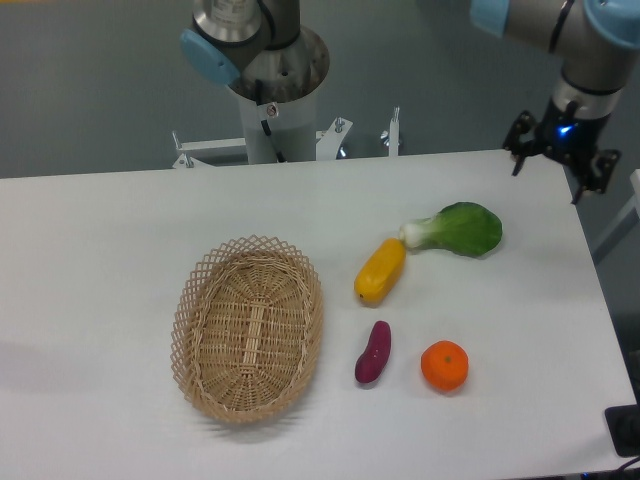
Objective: Pick up the mango from the table
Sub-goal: 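Move the open gripper over the table toward the yellow mango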
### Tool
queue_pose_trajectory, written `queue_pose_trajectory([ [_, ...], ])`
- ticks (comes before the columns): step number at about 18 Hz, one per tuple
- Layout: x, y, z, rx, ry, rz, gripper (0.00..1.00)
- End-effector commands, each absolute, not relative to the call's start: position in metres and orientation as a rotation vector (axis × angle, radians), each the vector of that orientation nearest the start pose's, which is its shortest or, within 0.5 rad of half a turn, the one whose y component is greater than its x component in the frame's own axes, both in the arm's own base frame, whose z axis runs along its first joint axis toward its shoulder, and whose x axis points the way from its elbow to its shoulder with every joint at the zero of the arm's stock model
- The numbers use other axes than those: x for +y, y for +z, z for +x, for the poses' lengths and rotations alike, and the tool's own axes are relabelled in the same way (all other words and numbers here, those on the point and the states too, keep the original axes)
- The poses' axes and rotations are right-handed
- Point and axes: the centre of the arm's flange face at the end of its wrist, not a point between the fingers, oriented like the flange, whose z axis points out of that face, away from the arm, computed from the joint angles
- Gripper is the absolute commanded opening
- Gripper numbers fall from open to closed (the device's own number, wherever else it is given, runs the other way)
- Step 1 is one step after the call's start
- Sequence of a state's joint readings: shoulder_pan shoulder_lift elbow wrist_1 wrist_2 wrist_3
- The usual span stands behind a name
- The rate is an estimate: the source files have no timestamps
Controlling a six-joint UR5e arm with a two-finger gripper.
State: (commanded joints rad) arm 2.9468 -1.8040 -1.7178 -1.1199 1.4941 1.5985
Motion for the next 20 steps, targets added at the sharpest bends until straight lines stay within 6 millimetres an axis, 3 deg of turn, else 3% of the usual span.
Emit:
queue_pose_trajectory([
  [6,0.273,0.298,-0.489,0.2,0.06,-3.053,1.0],
  [10,0.287,0.292,-0.462,0.209,0.033,-3.051,1.0],
  [14,0.287,0.278,-0.431,0.226,-0.016,-3.058,1.0],
  [17,0.309,0.271,-0.413,0.185,0.02,-3.051,1.0],
  [20,0.319,0.257,-0.394,0.18,0.006,-3.055,1.0],
])
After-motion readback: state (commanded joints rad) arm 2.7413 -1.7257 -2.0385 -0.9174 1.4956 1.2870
